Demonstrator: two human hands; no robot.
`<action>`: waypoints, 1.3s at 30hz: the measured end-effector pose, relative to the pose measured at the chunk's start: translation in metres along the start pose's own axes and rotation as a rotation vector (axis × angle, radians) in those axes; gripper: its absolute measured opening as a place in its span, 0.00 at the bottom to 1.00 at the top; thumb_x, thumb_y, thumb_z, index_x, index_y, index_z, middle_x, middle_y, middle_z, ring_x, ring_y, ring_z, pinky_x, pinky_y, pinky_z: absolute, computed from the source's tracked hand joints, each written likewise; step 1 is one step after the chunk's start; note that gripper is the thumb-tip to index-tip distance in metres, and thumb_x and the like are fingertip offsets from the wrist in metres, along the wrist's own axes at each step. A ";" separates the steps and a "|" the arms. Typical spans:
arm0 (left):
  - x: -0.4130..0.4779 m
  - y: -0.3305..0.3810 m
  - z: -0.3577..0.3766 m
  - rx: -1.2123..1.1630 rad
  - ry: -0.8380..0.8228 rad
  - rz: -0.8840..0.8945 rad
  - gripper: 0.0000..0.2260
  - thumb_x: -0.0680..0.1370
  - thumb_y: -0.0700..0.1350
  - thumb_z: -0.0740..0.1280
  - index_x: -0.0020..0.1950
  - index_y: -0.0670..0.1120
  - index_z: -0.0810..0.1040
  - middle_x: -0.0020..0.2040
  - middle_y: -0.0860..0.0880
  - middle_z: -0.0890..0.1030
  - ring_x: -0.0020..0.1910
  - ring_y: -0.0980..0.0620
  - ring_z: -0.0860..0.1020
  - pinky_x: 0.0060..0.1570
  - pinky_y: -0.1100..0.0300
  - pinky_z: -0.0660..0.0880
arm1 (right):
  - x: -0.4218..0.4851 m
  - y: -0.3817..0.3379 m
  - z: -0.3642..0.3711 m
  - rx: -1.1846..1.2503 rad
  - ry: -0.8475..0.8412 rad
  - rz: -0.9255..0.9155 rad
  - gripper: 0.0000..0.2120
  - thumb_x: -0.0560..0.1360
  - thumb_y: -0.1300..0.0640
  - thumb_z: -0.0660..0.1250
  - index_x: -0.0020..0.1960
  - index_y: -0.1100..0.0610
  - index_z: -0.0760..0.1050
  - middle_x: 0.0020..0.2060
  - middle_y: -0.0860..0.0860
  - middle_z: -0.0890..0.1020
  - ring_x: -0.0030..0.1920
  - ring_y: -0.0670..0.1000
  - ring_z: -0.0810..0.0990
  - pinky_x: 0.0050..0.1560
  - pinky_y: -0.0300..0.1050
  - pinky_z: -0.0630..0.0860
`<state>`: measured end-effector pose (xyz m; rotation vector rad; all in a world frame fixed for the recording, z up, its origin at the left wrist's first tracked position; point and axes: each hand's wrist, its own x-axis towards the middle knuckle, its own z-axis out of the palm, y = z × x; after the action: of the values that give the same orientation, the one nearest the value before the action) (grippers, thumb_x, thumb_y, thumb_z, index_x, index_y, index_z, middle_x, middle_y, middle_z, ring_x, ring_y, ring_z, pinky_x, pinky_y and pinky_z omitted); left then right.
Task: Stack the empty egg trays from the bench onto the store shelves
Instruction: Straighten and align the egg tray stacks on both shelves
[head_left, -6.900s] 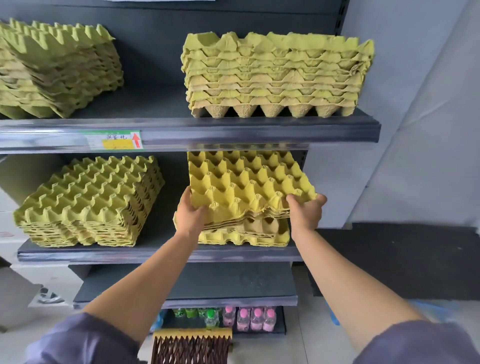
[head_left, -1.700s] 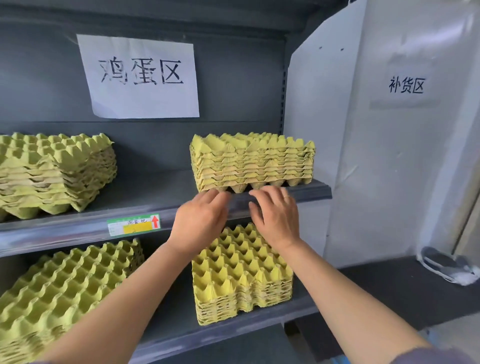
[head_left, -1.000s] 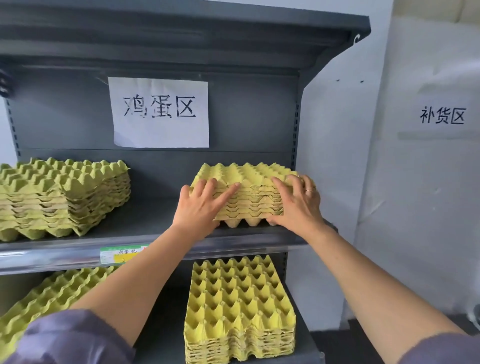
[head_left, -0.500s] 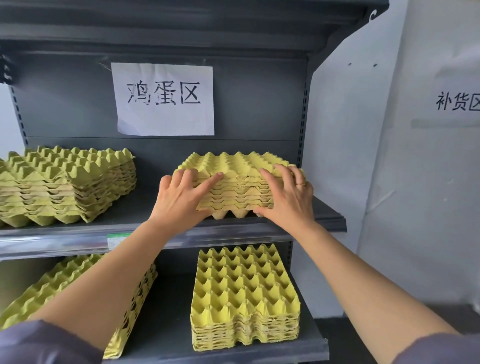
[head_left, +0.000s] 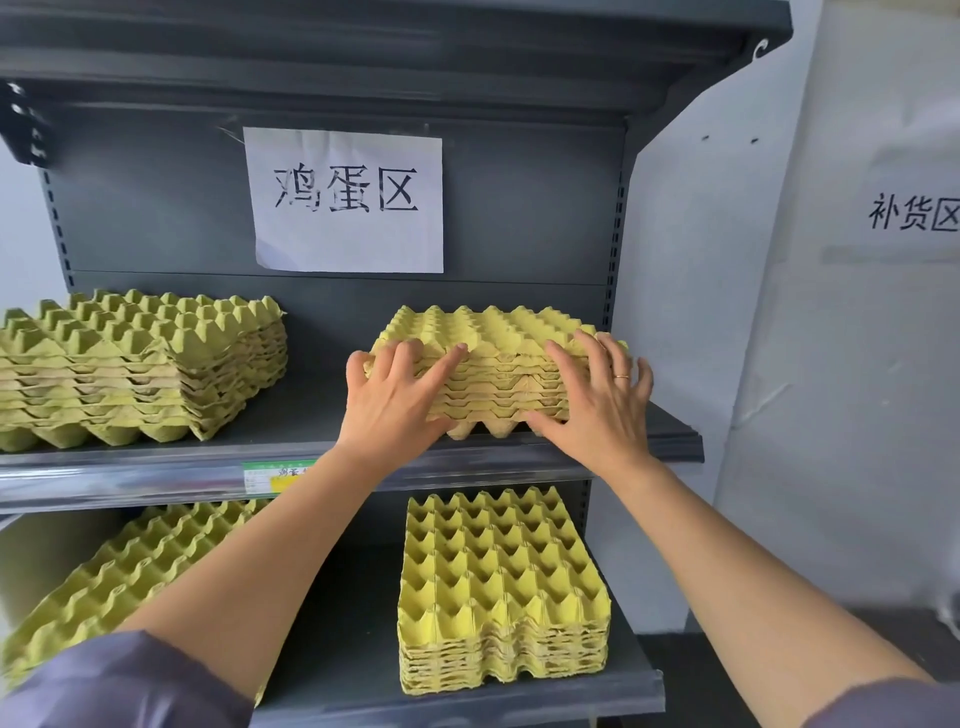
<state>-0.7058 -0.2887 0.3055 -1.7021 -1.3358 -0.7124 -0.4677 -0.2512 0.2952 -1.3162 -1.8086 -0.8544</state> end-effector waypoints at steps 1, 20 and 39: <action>0.000 0.000 -0.001 0.002 0.007 0.011 0.40 0.59 0.59 0.78 0.68 0.53 0.68 0.56 0.40 0.76 0.55 0.39 0.75 0.54 0.40 0.69 | 0.000 -0.004 -0.001 -0.007 0.013 0.000 0.39 0.65 0.32 0.67 0.70 0.48 0.64 0.70 0.56 0.68 0.71 0.59 0.63 0.63 0.71 0.60; -0.046 -0.038 -0.013 -0.063 0.134 0.131 0.13 0.68 0.42 0.71 0.52 0.47 0.80 0.51 0.47 0.80 0.51 0.43 0.78 0.49 0.51 0.65 | -0.029 -0.097 0.004 0.088 0.121 -0.205 0.18 0.71 0.51 0.68 0.60 0.53 0.74 0.60 0.55 0.76 0.59 0.56 0.69 0.54 0.56 0.73; -0.154 -0.136 -0.107 -0.080 -0.241 -0.184 0.15 0.74 0.45 0.69 0.60 0.48 0.77 0.53 0.47 0.80 0.53 0.43 0.77 0.53 0.48 0.70 | -0.045 -0.259 -0.045 0.375 -0.193 -0.268 0.20 0.74 0.49 0.68 0.63 0.54 0.73 0.56 0.54 0.76 0.54 0.57 0.75 0.48 0.53 0.75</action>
<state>-0.8719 -0.4452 0.2658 -1.7878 -1.6679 -0.6873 -0.6999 -0.3766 0.2552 -0.9547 -2.2044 -0.4974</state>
